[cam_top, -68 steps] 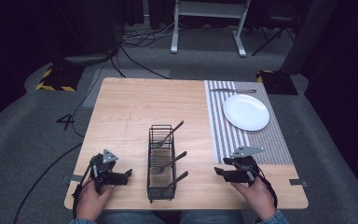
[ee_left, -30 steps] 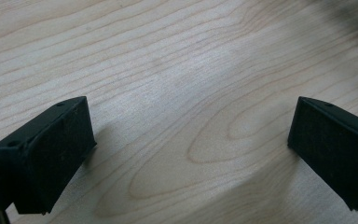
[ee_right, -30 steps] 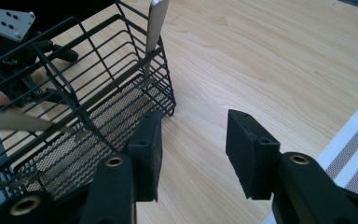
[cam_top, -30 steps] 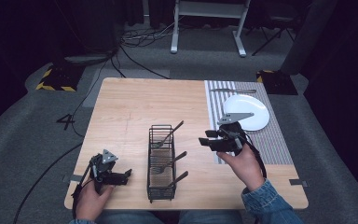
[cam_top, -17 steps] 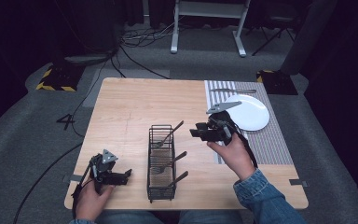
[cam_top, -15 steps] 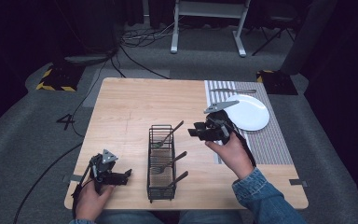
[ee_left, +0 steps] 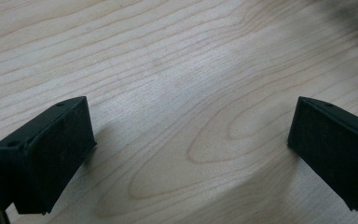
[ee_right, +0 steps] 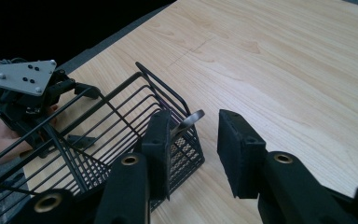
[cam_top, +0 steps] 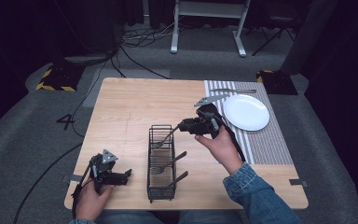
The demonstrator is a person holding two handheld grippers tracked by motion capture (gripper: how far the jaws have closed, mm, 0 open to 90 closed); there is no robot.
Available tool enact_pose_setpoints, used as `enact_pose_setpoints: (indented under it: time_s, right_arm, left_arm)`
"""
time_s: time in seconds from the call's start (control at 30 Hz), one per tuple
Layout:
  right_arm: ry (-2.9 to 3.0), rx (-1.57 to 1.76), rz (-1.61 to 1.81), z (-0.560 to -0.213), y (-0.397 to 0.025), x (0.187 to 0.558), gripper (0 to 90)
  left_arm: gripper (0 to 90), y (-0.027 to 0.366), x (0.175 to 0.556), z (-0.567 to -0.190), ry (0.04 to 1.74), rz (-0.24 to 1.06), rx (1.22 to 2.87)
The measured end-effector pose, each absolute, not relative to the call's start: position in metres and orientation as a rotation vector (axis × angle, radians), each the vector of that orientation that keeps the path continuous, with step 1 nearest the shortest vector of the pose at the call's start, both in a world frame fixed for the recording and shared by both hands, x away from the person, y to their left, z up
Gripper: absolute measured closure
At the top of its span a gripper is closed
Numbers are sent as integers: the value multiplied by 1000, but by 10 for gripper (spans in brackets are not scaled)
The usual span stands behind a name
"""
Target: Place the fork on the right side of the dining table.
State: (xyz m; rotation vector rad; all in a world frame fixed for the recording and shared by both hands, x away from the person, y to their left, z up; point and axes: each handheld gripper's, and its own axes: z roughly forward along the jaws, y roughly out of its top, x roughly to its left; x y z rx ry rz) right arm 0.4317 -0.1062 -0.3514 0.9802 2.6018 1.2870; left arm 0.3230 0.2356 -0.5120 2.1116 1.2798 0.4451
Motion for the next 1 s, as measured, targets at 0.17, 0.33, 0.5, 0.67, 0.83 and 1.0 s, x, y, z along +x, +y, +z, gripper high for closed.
enact_pose_setpoints:
  time_s: [0.17,0.33,0.5,0.67,0.83,1.0]
  right_arm:
    - [2615,998,1288,-356,-101,436,675]
    - [2618,1022,1327,-358,-98,442,725]
    - [2620,1001,1316,-357,-94,439,771]
    - [2638,980,1328,-354,-92,435,797]
    - [2627,938,1312,-347,-89,426,817]
    - [2611,899,1297,-339,-87,421,865]
  left_arm:
    - [4,236,323,-512,1280,445,2111]
    - [4,236,323,-512,1280,445,2111]
    - [4,236,323,-512,1280,445,2111]
    - [4,236,323,-512,1280,445,2111]
    - [3,236,323,-512,1280,445,2112]
    - [3,236,323,-512,1280,445,2111]
